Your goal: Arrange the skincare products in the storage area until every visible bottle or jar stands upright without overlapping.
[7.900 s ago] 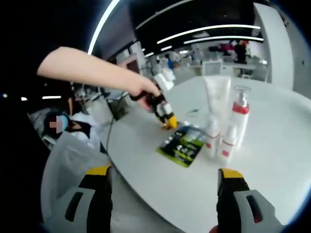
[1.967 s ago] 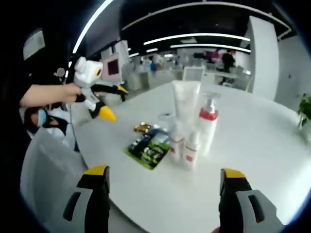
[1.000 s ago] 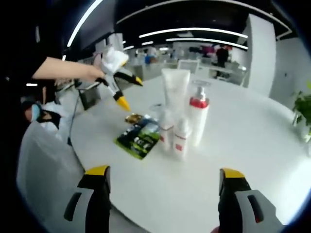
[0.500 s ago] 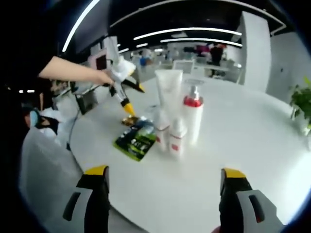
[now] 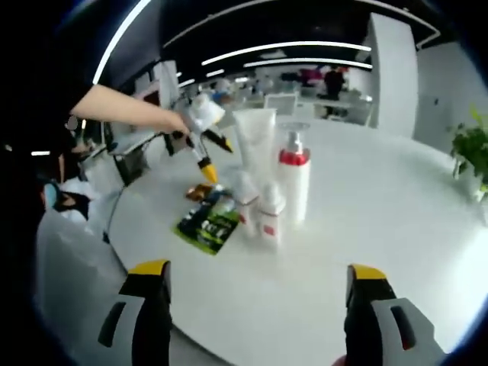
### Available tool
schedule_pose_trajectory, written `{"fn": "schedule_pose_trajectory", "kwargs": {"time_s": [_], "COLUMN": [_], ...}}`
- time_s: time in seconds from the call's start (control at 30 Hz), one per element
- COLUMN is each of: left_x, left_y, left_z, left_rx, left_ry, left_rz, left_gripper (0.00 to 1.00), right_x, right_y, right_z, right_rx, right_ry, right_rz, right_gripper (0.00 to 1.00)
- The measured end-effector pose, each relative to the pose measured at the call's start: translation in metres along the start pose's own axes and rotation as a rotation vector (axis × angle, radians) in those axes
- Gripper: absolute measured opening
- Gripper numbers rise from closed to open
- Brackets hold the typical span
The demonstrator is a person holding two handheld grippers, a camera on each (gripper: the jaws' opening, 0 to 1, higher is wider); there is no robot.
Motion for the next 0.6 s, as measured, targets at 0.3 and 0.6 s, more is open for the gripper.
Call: {"fn": "schedule_pose_trajectory", "kwargs": {"time_s": [0.3,0.6], "left_x": [0.005,0.01], "left_y": [0.012,0.022], "left_z": [0.01,0.015], "left_rx": [-0.073,-0.126], "left_ry": [0.033,0.107], "left_rz": [0.042,0.098], "left_gripper": [0.75,0.64], "right_x": [-0.001,-0.001], "right_y": [-0.001,-0.002], "right_z": [-0.003,-0.005], "right_rx": [-0.014,-0.025], "right_ry": [0.013,0.046], "right_rz": [0.006,-0.006], "right_gripper": [0.99,0.98]}}
Point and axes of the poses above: the point that each gripper's makers call its tool centre point, and the gripper's own axes: y roughly forward along the fingers, z roughly to its left, x roughly out of its top, the point moved 9 cm from there along -y, roughly backward along the fingers, and after that the axes turned 10 degrees about -z, right-handed, at the moved point
